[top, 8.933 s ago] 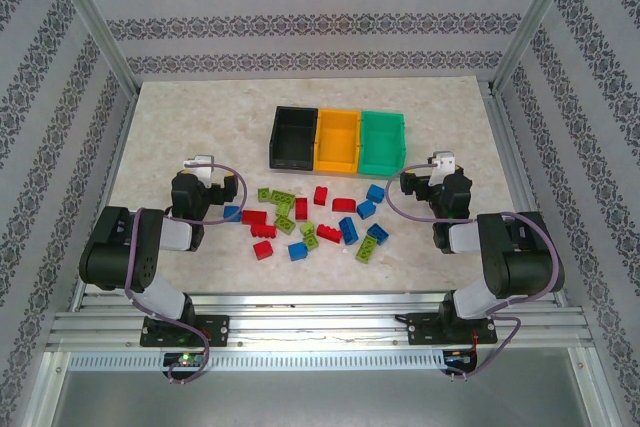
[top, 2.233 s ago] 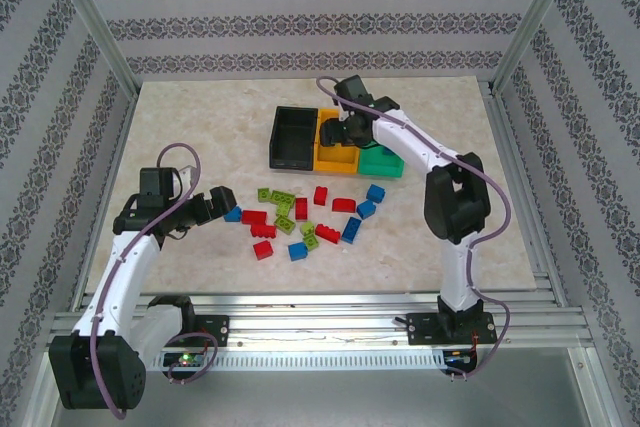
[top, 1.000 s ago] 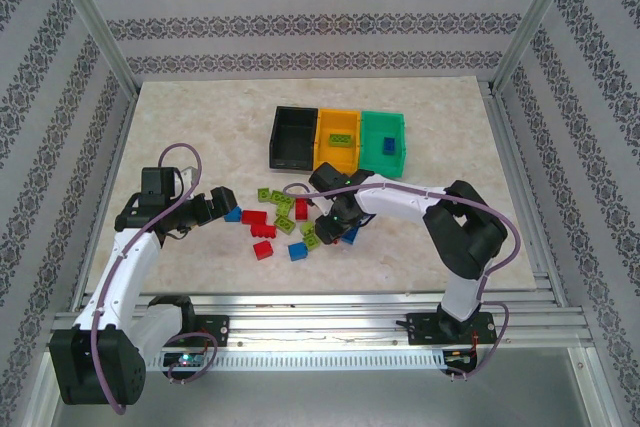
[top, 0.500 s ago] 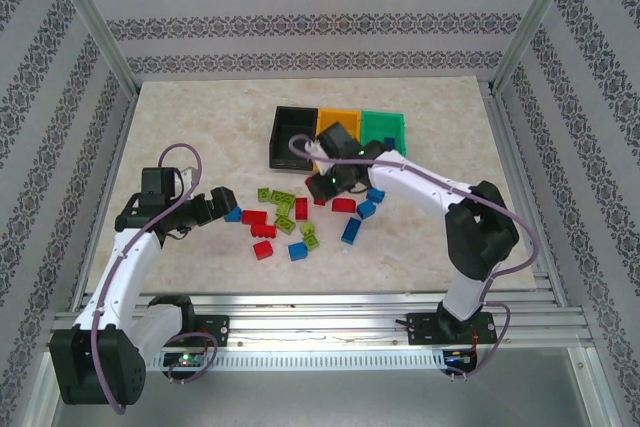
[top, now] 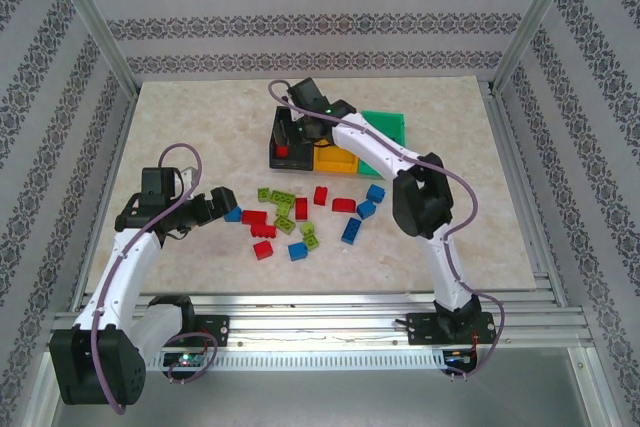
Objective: Sort the legos into containers by color
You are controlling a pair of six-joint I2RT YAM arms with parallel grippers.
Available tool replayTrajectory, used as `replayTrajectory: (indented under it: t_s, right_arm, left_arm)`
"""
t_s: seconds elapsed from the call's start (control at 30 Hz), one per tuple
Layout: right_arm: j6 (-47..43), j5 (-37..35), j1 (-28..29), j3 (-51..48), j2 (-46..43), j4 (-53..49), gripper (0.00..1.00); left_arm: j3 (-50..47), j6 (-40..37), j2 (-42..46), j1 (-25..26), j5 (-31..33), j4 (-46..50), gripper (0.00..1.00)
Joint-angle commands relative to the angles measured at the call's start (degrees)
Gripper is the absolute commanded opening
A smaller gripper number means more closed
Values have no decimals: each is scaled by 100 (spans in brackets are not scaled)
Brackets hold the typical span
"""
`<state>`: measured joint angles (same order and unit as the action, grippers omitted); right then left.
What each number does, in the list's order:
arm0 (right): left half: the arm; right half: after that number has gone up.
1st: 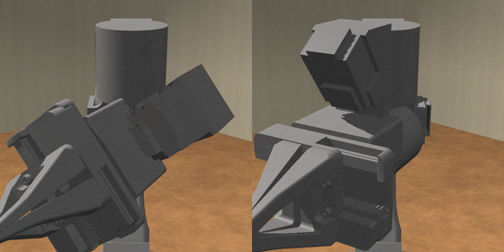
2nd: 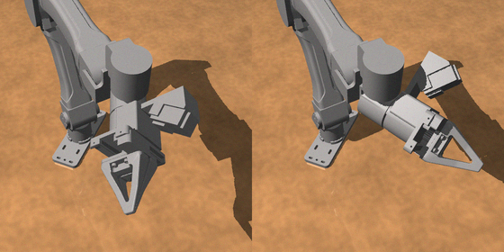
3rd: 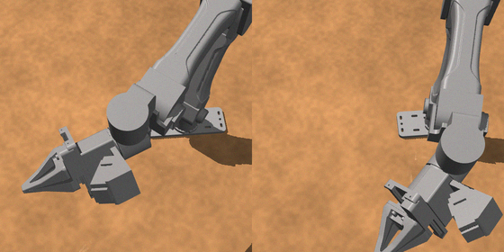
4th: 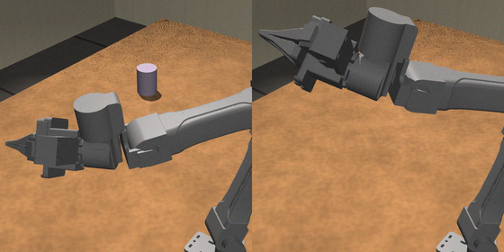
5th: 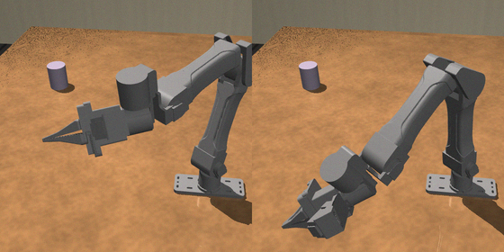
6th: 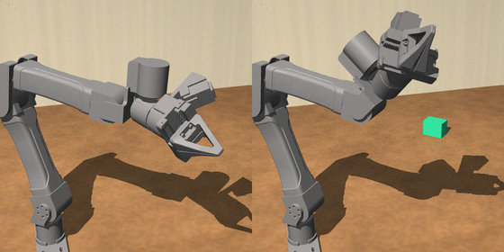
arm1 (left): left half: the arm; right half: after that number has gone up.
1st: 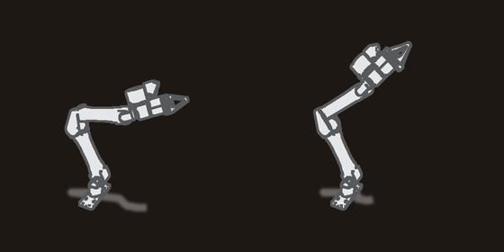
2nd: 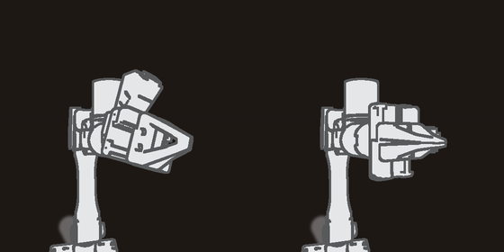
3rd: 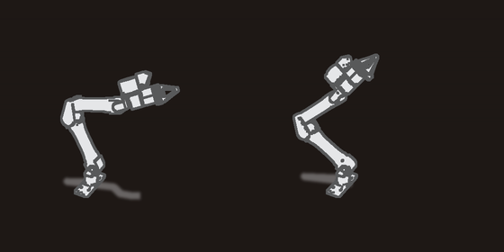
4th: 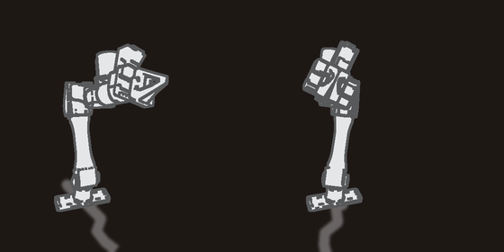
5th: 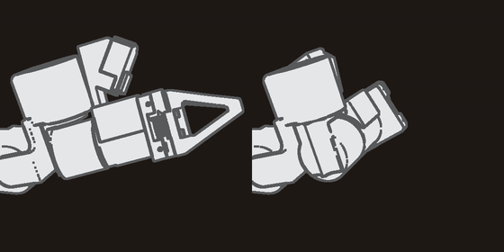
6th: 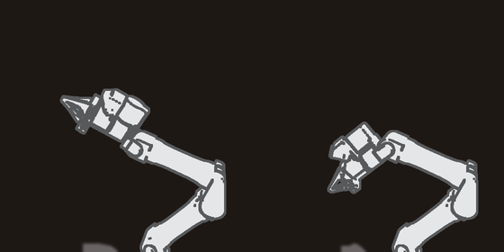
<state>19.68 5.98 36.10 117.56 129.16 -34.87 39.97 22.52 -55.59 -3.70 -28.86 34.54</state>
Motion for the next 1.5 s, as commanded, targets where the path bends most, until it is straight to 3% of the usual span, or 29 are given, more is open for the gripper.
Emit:
replayTrajectory:
  t_s: [0.0, 0.17, 0.4, 0.7, 0.87, 1.3, 1.47]
  right_arm:
    - [147, -268, 108, -360, -401, -103, 54]
    - [46, -548, 248, -2157, -1594, 402, 54]
    - [561, -652, 348, -4931, -3491, 822, 54]
    - [1570, -917, 674, -7180, -4804, 1108, 54]
    - [1923, -947, 816, -7515, -4749, 1420, 55]
    - [1758, -1008, 893, -6819, -3677, 1482, 56]
    - [1693, -1106, 983, -6698, -3299, 1378, 49]
  left_arm:
    - [-69, 29, 95, 86, 12, 0, 100]
    - [-75, 39, 80, 82, -46, -19, 100]
    - [-75, 47, 88, 89, -89, -24, 100]
    - [-99, 78, 106, 89, -106, -45, 100]
    - [-115, 102, 123, 85, -194, -88, 100]
    - [-156, 101, 261, 85, -161, -158, 100]
    - [-143, 98, 202, 89, -180, -143, 100]
